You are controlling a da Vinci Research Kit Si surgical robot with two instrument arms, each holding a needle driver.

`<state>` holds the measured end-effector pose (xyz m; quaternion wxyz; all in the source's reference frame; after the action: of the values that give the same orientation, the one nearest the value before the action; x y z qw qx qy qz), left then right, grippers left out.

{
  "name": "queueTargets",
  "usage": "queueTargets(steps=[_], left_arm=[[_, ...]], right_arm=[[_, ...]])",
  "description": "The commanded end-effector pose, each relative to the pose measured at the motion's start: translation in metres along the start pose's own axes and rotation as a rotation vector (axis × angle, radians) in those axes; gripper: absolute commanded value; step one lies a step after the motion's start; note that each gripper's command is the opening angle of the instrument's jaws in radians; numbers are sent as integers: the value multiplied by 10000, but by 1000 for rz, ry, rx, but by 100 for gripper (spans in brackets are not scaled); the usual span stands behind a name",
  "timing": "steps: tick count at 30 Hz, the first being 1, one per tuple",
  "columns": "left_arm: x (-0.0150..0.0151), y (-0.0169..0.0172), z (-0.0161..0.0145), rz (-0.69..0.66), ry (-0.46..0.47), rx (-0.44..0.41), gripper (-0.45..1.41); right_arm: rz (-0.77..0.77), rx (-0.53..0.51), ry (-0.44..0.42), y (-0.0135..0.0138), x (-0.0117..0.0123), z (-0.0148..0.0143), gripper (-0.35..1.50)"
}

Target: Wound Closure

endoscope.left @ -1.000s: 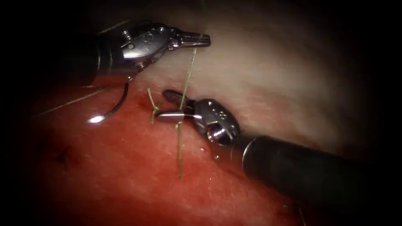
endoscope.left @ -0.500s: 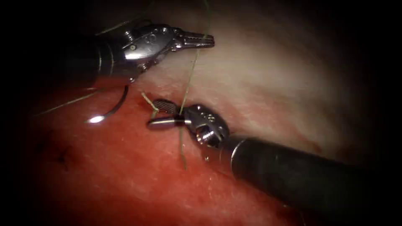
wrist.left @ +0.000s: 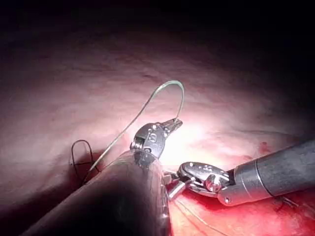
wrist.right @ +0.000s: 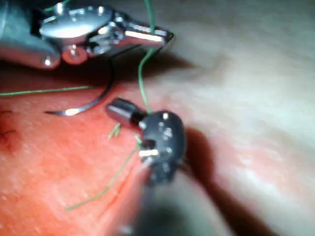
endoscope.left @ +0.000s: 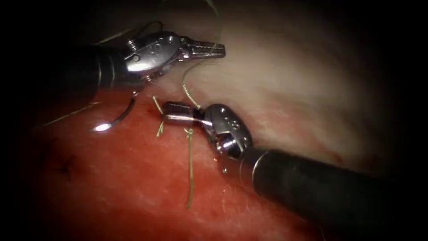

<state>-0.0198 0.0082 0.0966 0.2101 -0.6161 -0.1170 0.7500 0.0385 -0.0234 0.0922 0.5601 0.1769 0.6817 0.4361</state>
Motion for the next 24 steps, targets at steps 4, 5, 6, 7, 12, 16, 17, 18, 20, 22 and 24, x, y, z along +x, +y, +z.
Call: queueTargets(steps=[4, 5, 6, 7, 12, 16, 17, 18, 20, 22, 24], left_arm=[[-1, -21, -9, 15, -12, 40, -45], [-2, -25, -13, 20, -20, 50, -45], [-6, -33, -22, 32, -34, 66, -45], [-9, -39, -28, 32, -44, 77, -45], [-34, -85, -69, 26, -132, 209, -15], [-52, -107, -86, -94, -174, 320, 63], [-56, -108, -89, -102, -174, 328, 81], [-62, -106, -93, -121, -168, 322, 96], [-74, -91, -100, -139, -147, 284, 120], [-81, -64, -107, -129, -151, 282, 121], [-86, -43, -110, -123, -149, 274, 121]], right_arm=[[-21, 14, -7, -3, 10, -6, 131], [-19, 16, -9, -3, 13, -10, 131], [-32, 18, -12, -3, 18, -20, 131], [-47, 9, -13, -2, 21, -27, 131], [-95, -31, -27, 1, 35, -71, 131], [-115, -52, -37, 2, 41, -98, 131], [-121, -61, -39, 2, 43, -103, 131], [-122, -66, -40, 2, 44, -110, 131], [-132, -75, -44, 3, 46, -123, 131], [-134, -78, -48, 3, 47, -131, 131], [-134, -79, -49, 3, 47, -134, 131]])
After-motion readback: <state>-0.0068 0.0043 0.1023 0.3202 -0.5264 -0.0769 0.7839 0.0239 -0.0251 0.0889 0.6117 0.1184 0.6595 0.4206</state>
